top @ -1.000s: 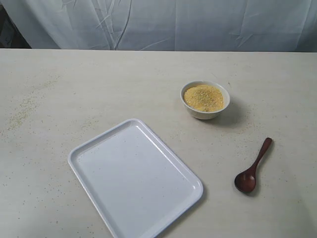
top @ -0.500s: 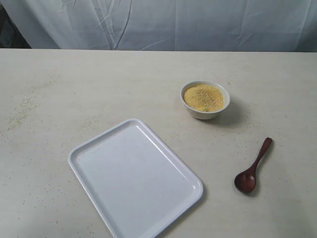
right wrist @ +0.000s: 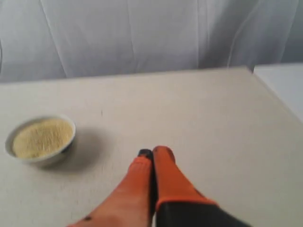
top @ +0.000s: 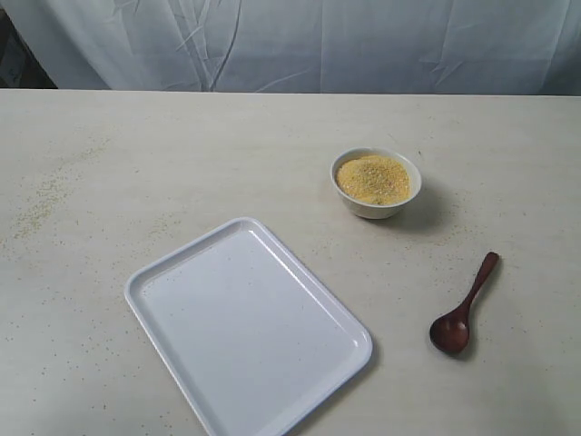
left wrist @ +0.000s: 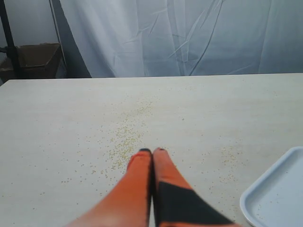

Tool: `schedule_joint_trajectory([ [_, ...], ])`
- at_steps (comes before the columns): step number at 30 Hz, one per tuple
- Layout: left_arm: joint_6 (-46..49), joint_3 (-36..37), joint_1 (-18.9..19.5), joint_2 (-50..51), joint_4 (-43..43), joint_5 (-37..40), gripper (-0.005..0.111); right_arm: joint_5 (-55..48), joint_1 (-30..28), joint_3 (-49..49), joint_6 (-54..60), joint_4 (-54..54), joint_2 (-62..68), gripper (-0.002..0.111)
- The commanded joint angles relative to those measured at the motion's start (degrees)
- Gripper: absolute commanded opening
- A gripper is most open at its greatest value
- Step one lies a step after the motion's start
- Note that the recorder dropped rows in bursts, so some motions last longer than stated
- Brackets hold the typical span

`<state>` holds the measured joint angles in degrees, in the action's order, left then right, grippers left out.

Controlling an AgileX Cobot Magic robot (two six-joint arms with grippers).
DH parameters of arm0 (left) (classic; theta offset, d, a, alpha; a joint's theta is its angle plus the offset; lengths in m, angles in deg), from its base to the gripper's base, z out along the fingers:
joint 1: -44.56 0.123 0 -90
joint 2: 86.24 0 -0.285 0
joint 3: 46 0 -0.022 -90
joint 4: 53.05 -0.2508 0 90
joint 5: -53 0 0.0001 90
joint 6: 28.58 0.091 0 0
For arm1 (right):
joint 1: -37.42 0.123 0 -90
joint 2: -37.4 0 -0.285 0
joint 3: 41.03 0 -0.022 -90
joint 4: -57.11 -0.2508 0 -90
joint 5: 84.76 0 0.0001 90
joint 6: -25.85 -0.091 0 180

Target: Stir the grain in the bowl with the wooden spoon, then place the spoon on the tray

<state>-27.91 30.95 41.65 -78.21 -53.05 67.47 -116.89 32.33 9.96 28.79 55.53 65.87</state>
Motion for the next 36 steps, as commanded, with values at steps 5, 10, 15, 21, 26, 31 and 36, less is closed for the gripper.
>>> schedule_joint_trajectory([
  [5, -0.1, 0.3, -0.1, -0.2, 0.0, -0.9, 0.000, -2.5, 0.2, -0.6, -14.1, -5.1, 20.0, -0.001],
  [10, -0.1, 0.3, -0.1, -0.2, 0.0, -0.9, 0.000, 2.2, 0.2, -1.0, -20.3, -9.3, 35.3, -0.001],
  [15, -0.1, 0.3, -0.1, -0.2, 0.0, -0.9, 0.000, 2.8, 6.2, -7.3, -23.9, -11.1, 48.4, -0.001],
  [21, -0.1, 0.3, -0.1, -0.2, 0.0, -0.9, 0.000, 6.2, 19.3, -13.3, -49.7, 5.7, 59.8, -0.001],
  [26, -0.1, 0.3, -0.1, -0.2, 0.0, -0.9, 0.000, 5.1, 23.7, -13.6, -80.9, 25.8, 67.3, 0.004],
  [31, -0.1, 0.3, -0.1, -0.2, 0.0, -0.9, 0.000, 7.4, 24.0, -13.6, -85.3, 28.1, 72.9, 0.042],
  [36, -0.1, 0.3, -0.1, -0.2, 0.0, -0.9, 0.000, 8.8, 24.0, -13.6, -89.3, 30.2, 77.2, 0.039],
])
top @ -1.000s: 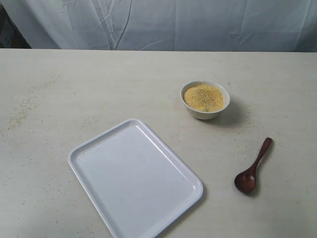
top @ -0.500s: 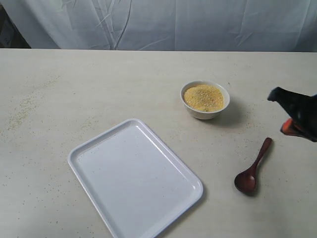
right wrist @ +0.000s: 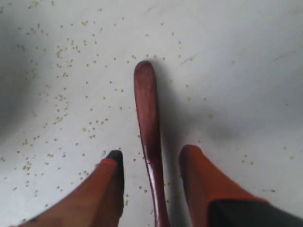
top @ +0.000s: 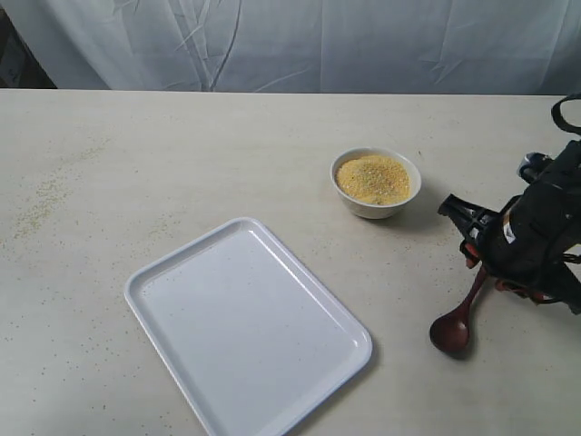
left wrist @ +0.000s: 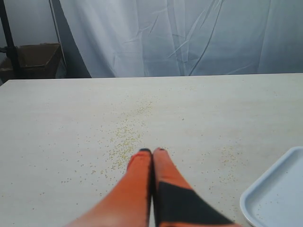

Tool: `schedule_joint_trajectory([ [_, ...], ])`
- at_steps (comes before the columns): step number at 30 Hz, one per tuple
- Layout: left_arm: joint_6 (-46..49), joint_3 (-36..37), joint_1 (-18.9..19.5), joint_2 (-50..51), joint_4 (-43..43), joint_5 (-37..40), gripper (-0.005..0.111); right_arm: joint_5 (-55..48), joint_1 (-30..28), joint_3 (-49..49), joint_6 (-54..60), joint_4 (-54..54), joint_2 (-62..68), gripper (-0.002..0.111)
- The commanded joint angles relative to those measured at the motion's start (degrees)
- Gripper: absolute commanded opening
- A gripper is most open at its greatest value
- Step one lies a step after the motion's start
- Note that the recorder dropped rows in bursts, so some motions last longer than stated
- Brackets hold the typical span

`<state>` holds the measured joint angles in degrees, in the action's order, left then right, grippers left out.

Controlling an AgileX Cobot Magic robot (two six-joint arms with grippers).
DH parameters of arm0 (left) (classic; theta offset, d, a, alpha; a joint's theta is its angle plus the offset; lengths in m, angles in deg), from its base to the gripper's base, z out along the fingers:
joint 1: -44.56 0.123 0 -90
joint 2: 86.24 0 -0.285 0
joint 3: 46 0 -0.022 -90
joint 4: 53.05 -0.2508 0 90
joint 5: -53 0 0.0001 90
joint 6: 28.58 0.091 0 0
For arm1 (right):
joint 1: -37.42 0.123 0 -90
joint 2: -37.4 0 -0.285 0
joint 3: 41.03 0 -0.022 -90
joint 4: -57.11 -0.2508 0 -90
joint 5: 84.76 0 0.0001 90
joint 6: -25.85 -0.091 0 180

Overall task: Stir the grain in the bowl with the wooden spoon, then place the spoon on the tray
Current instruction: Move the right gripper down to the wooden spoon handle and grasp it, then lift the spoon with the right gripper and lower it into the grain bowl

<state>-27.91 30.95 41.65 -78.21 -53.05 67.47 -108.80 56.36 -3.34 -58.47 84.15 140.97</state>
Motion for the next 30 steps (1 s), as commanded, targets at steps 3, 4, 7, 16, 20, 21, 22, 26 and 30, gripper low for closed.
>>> schedule_joint_trajectory([
  [3, -0.1, 0.3, -0.1, -0.2, 0.0, -0.9, 0.000, 0.9, 0.0, -0.3, -2.8, 2.1, 4.0, 0.039],
  [4, -0.1, 0.3, -0.1, -0.2, 0.0, -0.9, 0.000, 1.3, 0.0, -0.3, -2.8, 2.1, 4.1, 0.039],
  [7, -0.1, 0.3, -0.1, -0.2, 0.0, -0.9, 0.000, 2.4, 0.0, -0.3, -2.9, 2.1, 5.0, 0.034],
  [16, -0.1, 0.3, -0.1, -0.2, 0.0, -0.9, 0.000, 2.4, 0.0, -0.3, -3.0, 1.2, 3.2, -0.001],
  [20, -0.1, 0.3, -0.1, -0.2, 0.0, -0.9, 0.000, 1.5, -0.1, -1.8, -3.9, 2.1, -1.0, -0.001],
  [21, -0.1, 0.3, -0.1, -0.2, 0.0, -0.9, 0.000, 1.4, -0.1, -2.9, -3.9, 2.4, -2.2, -0.001],
  [22, -0.1, 0.3, -0.1, -0.2, 0.0, -0.9, 0.000, 1.8, -0.1, -4.2, -3.9, 2.5, -3.3, -0.001],
  [26, -0.1, 0.3, -0.1, -0.2, 0.0, -0.9, 0.000, 2.2, -0.1, -11.0, -4.6, 2.5, -4.6, -0.001],
  [30, -0.1, 0.3, -0.1, -0.2, 0.0, -0.9, 0.000, 2.5, -0.1, -19.5, -11.6, 7.4, -1.2, -0.001],
])
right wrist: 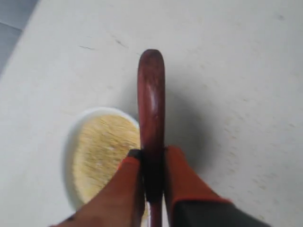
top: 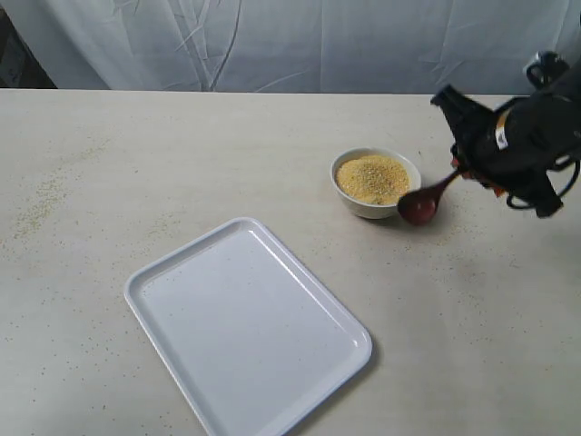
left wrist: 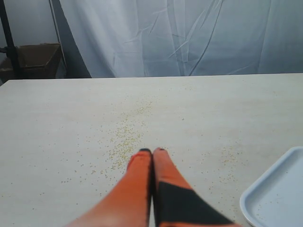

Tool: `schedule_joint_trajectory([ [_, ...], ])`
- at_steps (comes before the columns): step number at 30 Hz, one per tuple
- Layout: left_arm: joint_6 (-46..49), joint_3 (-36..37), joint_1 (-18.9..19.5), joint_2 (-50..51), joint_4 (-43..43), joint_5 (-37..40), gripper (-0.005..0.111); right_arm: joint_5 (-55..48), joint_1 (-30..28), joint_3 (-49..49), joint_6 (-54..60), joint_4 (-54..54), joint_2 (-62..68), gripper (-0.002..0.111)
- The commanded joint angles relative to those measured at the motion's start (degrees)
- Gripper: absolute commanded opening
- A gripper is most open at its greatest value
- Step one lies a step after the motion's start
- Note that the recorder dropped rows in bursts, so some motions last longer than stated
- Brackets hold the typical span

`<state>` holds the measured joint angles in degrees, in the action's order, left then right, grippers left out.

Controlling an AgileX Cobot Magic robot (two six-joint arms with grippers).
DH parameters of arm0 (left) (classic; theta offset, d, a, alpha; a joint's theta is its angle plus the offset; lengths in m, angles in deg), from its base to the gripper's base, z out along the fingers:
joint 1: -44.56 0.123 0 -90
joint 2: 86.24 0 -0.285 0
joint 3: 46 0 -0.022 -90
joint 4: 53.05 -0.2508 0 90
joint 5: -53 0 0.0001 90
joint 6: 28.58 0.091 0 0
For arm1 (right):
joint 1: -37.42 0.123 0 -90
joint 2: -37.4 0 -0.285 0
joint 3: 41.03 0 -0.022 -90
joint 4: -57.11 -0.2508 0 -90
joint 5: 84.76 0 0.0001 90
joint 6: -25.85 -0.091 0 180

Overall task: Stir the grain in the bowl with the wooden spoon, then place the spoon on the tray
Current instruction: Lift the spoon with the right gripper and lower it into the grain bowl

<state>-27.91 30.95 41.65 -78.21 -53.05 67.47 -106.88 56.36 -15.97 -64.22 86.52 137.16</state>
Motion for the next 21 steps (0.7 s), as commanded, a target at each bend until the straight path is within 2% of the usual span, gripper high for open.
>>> schedule_joint_trajectory([
  [1, -0.1, 0.3, -0.1, -0.2, 0.0, -0.9, 0.000, 0.9, -0.1, -8.8, -8.6, 8.1, 4.1, -0.001],
  [4, -0.1, 0.3, -0.1, -0.2, 0.0, -0.9, 0.000, 0.9, -0.1, -13.7, -14.6, 14.4, 9.2, -0.001],
  [9, -0.1, 0.3, -0.1, -0.2, 0.0, -0.9, 0.000, 0.9, -0.1, -19.3, -17.7, 14.2, 17.8, -0.001],
  [15, -0.1, 0.3, -0.1, -0.2, 0.0, -0.9, 0.000, 1.6, -0.1, -20.5, -18.1, 13.9, 22.4, 0.000],
  [18, -0.1, 0.3, -0.1, -0.2, 0.0, -0.9, 0.000, 1.9, -0.1, -20.5, -18.1, 14.0, 23.1, 0.007],
  [21, -0.1, 0.3, -0.1, -0.2, 0.0, -0.9, 0.000, 2.3, -0.1, -20.5, -18.1, 14.0, 23.2, 0.021],
])
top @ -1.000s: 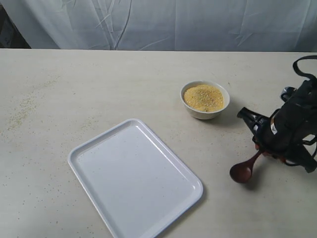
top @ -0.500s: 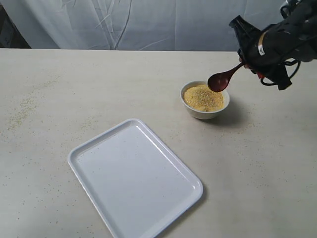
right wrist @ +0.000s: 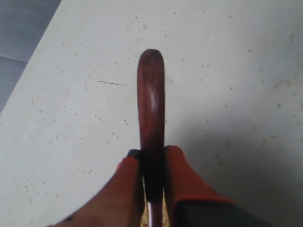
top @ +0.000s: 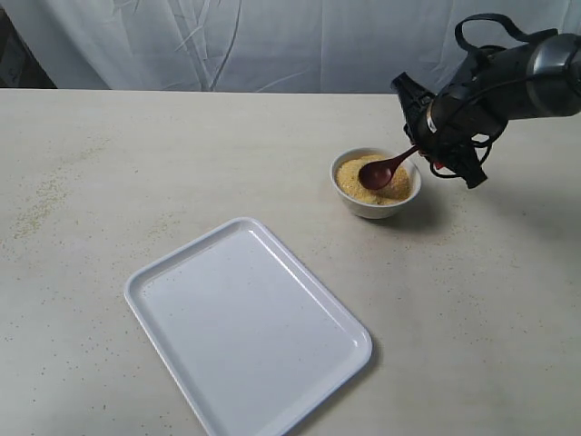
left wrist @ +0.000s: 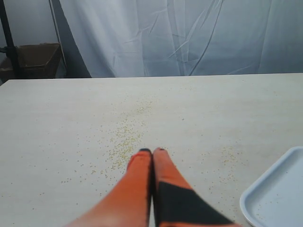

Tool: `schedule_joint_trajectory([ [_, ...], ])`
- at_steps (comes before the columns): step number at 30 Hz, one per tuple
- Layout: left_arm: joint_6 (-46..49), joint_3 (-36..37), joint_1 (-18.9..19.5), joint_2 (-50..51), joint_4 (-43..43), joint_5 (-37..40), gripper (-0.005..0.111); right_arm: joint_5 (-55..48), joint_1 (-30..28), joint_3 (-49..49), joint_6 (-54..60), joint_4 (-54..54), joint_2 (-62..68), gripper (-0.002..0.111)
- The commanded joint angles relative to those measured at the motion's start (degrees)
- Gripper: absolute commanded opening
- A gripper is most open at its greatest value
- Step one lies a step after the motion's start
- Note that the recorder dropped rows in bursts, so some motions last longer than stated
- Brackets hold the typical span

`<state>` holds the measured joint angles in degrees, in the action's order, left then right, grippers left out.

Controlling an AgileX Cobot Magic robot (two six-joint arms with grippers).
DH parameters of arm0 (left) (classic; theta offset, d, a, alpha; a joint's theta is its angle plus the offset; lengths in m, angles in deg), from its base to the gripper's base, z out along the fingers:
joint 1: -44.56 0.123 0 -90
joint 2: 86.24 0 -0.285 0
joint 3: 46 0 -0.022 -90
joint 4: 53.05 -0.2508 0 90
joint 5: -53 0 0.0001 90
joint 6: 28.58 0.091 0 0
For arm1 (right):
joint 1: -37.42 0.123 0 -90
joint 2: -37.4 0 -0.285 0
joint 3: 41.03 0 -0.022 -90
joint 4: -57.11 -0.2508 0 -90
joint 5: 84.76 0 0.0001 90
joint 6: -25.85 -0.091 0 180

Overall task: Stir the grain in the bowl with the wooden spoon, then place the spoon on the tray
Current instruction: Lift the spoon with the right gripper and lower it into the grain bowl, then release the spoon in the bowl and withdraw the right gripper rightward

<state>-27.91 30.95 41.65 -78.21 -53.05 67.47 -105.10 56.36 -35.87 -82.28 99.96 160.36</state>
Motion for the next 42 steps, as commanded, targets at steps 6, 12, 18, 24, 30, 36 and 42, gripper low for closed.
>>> schedule_joint_trajectory([
  [6, -0.1, 0.3, -0.1, -0.2, 0.0, -0.9, 0.000, 1.6, 0.0, -0.6, 2.1, -1.4, -0.6, 0.045],
  [12, -0.1, 0.3, -0.1, -0.2, 0.0, -0.9, 0.000, -0.6, 0.1, -0.6, 14.2, -5.8, -7.3, 0.047],
  [18, -0.1, 0.3, -0.1, -0.2, 0.0, -0.9, 0.000, 2.6, -2.1, -0.6, 57.1, -19.1, -16.1, 0.005],
  [24, -0.1, 0.3, -0.1, -0.2, 0.0, -0.9, 0.000, -26.1, -17.0, -4.5, 134.3, -77.6, -14.0, -0.001],
  [30, -0.1, 0.3, -0.1, -0.2, 0.0, -0.8, 0.000, -26.5, -25.8, 16.9, 181.9, -142.8, -13.6, -0.001],
  [36, -0.1, 0.3, -0.1, -0.2, 0.0, -0.8, 0.000, -17.0, -23.8, 22.6, 182.8, -142.8, -11.6, -0.001],
  [42, -0.1, 0.3, -0.1, -0.2, 0.0, -0.8, 0.000, -17.4, -23.9, 12.7, 165.4, -111.6, -12.2, -0.001],
])
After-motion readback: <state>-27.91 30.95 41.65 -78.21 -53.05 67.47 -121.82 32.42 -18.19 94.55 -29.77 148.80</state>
